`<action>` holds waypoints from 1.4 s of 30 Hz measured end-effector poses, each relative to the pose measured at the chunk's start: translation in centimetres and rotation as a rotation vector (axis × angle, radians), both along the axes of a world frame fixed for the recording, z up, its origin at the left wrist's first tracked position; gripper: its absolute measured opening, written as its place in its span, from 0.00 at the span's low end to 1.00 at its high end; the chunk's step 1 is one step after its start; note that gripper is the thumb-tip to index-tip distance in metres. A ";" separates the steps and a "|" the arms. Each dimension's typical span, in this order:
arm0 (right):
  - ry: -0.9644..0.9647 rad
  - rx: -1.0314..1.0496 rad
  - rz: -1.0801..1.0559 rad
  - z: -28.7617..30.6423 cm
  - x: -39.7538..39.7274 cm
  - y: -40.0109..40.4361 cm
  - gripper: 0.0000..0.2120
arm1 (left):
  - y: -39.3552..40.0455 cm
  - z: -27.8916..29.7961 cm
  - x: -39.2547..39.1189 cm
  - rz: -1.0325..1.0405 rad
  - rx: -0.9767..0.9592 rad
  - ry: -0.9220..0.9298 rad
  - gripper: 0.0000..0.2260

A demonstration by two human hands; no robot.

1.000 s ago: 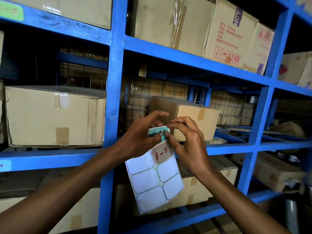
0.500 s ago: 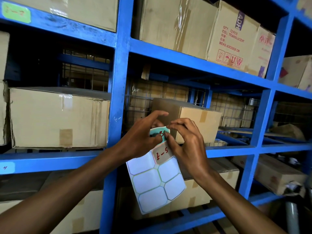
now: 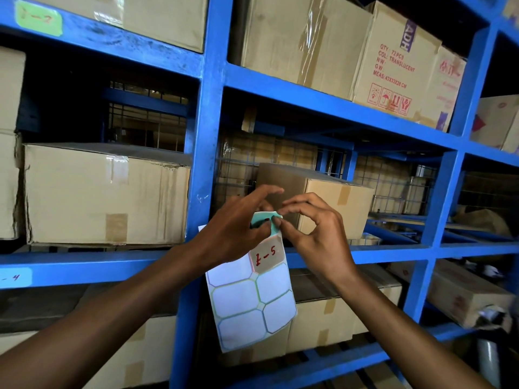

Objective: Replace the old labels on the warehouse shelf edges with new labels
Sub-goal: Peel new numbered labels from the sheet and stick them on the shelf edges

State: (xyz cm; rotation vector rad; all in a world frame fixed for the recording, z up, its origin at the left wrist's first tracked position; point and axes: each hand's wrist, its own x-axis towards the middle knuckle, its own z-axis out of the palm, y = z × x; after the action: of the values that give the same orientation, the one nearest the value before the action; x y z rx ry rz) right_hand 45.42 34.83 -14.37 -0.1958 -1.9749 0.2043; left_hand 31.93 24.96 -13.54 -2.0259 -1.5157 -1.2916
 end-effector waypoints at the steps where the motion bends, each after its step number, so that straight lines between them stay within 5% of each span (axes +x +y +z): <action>1: 0.003 -0.003 0.009 0.1 0.0 0.0 0.06 | 0.0 0.0 -0.1 -0.001 0.003 0.004 0.20; 21: 0.045 0.101 -0.071 -0.4 0.1 -0.2 0.08 | 0.2 0.0 0.0 0.006 -0.003 0.000 0.21; 31: -0.001 -0.075 0.055 0.0 0.4 0.0 0.05 | 0.2 0.0 0.4 0.004 -0.030 0.008 0.22; 42: 0.036 -0.018 0.030 0.2 0.7 -0.2 0.10 | 0.3 0.4 0.5 -0.036 0.021 -0.005 0.22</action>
State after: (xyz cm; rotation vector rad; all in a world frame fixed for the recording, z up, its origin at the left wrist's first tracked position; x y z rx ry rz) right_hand 46.14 34.60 -14.15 -0.1730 -1.9418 0.2431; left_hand 32.39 25.25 -13.15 -2.0467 -1.4680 -1.3219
